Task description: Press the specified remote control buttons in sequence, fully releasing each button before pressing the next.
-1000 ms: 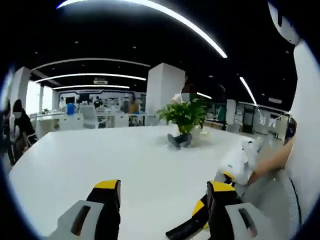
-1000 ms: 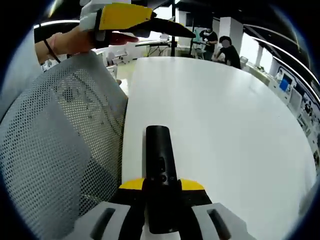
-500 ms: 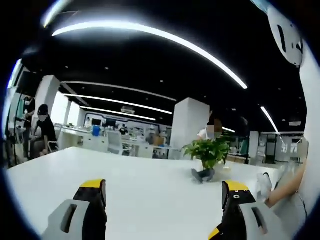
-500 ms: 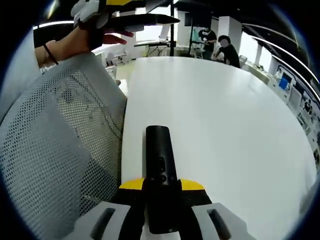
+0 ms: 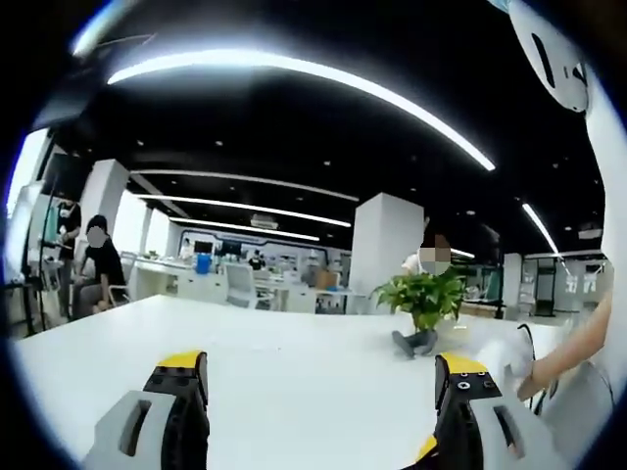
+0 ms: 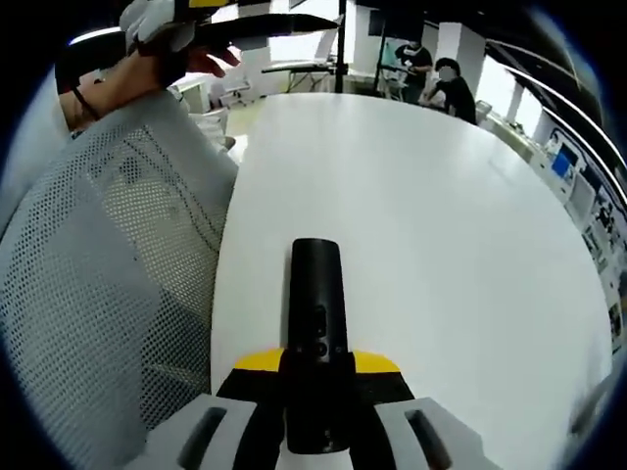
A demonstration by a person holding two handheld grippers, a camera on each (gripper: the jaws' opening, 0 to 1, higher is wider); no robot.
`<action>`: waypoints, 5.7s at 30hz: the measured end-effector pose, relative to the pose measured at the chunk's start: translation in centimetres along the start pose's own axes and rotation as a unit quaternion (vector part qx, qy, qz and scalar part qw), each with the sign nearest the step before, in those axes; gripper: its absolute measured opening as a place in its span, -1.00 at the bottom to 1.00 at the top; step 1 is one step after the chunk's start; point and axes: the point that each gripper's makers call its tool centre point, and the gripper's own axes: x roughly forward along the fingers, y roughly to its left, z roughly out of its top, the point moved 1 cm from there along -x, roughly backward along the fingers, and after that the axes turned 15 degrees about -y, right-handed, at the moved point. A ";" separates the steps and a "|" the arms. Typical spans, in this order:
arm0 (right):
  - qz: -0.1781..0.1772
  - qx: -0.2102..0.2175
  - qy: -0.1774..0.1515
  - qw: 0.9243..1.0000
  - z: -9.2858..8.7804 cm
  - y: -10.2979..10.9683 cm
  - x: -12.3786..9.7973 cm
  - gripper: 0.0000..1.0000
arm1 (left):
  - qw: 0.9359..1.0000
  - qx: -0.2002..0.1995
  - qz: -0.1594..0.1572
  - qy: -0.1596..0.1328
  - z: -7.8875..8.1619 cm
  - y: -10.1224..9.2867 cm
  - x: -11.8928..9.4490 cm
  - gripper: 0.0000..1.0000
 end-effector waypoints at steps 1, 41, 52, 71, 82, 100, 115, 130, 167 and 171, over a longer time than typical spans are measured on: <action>-0.001 0.001 0.003 1.000 -0.1 -0.5 0.0 -0.60 | 1.000 0.000 0.000 0.002 -0.1 0.1 0.0 1.00; 0.007 0.008 0.051 0.999 -0.9 -11.4 -0.6 -0.60 | 0.999 -0.017 0.012 0.025 -0.9 0.6 -0.5 0.99; 0.007 0.017 0.048 0.999 -0.9 -13.9 -0.6 -0.60 | 0.999 -0.019 0.011 0.033 -1.3 0.5 -0.4 0.99; 0.019 -0.005 0.054 0.998 -0.9 -17.0 -0.4 -0.59 | 0.999 -0.021 0.011 0.030 -1.2 0.5 -0.3 0.99; -0.003 0.077 0.002 0.997 -0.3 -16.7 -0.3 -0.46 | 1.000 -0.014 0.015 0.020 -0.9 0.7 -0.3 0.99; -0.182 0.179 -0.155 0.954 -0.1 -16.5 -2.7 0.96 | 0.999 -0.014 0.018 0.035 -1.3 0.7 -0.4 0.97; -0.277 0.161 -0.216 0.922 2.9 -11.2 -8.9 0.98 | 0.998 -0.006 0.020 0.064 -2.2 0.9 -0.6 0.96; -0.345 0.155 -0.270 0.885 3.8 -5.8 -15.3 0.98 | 0.996 0.004 0.000 0.089 -2.8 0.0 -0.9 0.97; -0.397 0.172 -0.307 0.847 2.7 -4.5 -18.3 0.92 | 0.998 -0.003 0.046 0.047 -0.4 1.8 -1.4 0.89; -0.396 0.170 -0.300 0.851 2.5 -4.5 -18.1 0.91 | 0.998 -0.005 0.048 0.047 -0.5 2.0 -1.5 0.89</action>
